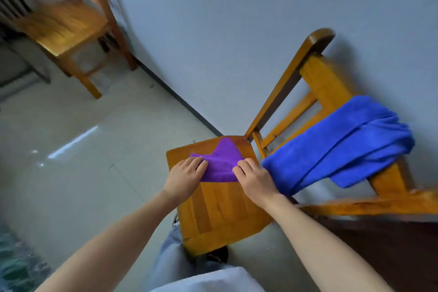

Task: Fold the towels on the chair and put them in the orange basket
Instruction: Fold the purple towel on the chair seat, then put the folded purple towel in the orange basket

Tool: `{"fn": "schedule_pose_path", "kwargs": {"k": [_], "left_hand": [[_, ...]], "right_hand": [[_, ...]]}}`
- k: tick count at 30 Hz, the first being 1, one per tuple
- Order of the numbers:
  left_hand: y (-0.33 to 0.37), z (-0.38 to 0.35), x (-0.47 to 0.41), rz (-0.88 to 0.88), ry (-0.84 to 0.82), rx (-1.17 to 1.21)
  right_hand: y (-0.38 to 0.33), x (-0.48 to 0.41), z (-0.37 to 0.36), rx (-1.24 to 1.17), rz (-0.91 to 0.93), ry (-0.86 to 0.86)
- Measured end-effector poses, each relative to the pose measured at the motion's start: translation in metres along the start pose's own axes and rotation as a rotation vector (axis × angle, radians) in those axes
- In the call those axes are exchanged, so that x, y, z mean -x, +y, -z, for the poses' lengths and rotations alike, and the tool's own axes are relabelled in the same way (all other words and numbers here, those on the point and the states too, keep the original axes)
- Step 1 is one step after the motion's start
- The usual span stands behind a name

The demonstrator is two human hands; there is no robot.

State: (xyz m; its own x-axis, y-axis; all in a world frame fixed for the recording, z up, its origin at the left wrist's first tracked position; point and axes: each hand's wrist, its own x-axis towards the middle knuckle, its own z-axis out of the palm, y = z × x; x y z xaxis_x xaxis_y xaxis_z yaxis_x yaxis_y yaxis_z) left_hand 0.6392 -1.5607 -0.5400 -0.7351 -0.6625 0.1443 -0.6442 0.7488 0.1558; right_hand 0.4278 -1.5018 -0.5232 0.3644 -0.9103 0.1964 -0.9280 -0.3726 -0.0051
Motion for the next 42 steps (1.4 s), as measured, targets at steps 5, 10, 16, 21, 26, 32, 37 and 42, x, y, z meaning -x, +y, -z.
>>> {"fn": "schedule_pose_path", "kwargs": {"k": [5,10,16,21,26,32,37,42], "left_hand": [[-0.010,0.087,0.003,0.046,0.177,-0.151],[-0.030,0.165,0.029,0.120,0.312,-0.278],[-0.062,0.231,0.093,0.191,0.425,-0.401],[-0.100,0.271,0.178,0.292,0.527,-0.539],[-0.140,0.307,0.283,0.441,0.518,-0.632],[-0.183,0.354,0.396,0.611,0.540,-0.735],[-0.197,0.361,0.456,0.694,0.579,-0.789],[-0.219,0.361,0.492,0.795,0.587,-0.788]], "right_hand": [[0.003,-0.051,0.072,0.111,0.241,0.251],[-0.027,-0.104,0.119,0.117,0.379,0.410],[-0.092,-0.164,0.157,0.105,0.572,0.556],[-0.184,-0.215,0.173,0.038,0.745,0.710],[-0.298,-0.258,0.182,-0.011,0.918,0.744],[-0.436,-0.309,0.195,-0.066,1.062,0.757],[-0.508,-0.327,0.191,-0.089,1.175,0.742],[-0.558,-0.356,0.185,-0.125,1.260,0.722]]}}
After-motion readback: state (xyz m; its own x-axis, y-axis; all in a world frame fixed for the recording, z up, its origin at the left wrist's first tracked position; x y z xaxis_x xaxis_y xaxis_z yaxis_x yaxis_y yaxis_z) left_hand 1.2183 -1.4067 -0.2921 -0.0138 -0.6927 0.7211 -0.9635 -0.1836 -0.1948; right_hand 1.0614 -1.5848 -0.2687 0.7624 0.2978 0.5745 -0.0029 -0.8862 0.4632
